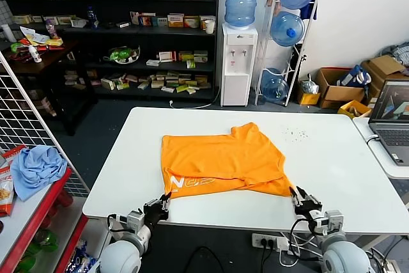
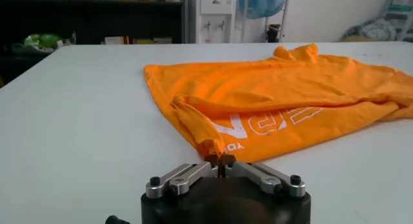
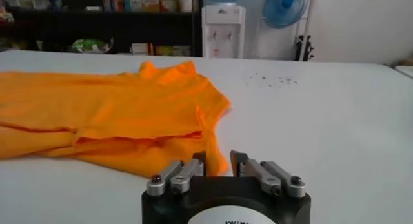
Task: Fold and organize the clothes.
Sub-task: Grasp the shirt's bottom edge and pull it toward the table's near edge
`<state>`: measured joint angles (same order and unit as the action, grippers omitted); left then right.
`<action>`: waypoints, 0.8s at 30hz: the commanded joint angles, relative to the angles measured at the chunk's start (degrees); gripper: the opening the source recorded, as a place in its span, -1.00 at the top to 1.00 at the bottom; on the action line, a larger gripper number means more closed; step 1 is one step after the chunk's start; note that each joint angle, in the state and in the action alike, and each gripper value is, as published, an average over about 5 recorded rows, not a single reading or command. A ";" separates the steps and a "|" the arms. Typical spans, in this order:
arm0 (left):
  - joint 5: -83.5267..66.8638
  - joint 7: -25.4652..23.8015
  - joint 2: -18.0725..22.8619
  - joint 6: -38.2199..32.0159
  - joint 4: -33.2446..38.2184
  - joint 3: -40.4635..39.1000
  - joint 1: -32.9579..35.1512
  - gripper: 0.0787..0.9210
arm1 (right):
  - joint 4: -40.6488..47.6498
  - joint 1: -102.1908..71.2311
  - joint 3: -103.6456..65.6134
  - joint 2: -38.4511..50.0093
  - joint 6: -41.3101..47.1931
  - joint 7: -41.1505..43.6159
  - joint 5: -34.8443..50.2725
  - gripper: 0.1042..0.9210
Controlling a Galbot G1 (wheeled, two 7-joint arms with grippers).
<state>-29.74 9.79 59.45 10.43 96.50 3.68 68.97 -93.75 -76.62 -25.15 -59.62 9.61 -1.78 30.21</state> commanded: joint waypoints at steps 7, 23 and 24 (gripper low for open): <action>0.01 -0.08 -0.41 -0.12 1.17 0.44 0.90 0.93 | 2.13 0.44 0.09 -0.81 0.09 0.30 -0.28 0.95; -1.20 -0.40 -6.62 -0.14 8.15 1.54 5.21 0.93 | -11.00 -12.90 -4.11 6.93 4.88 1.05 -4.07 0.95; -1.25 -0.45 -6.97 -0.18 8.57 1.68 5.62 0.93 | -11.85 -14.09 -4.36 7.03 5.08 0.90 -4.43 0.95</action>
<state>-30.72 9.52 56.14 10.46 101.53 4.86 72.35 -99.36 -83.28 -27.87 -55.71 13.13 -1.29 27.56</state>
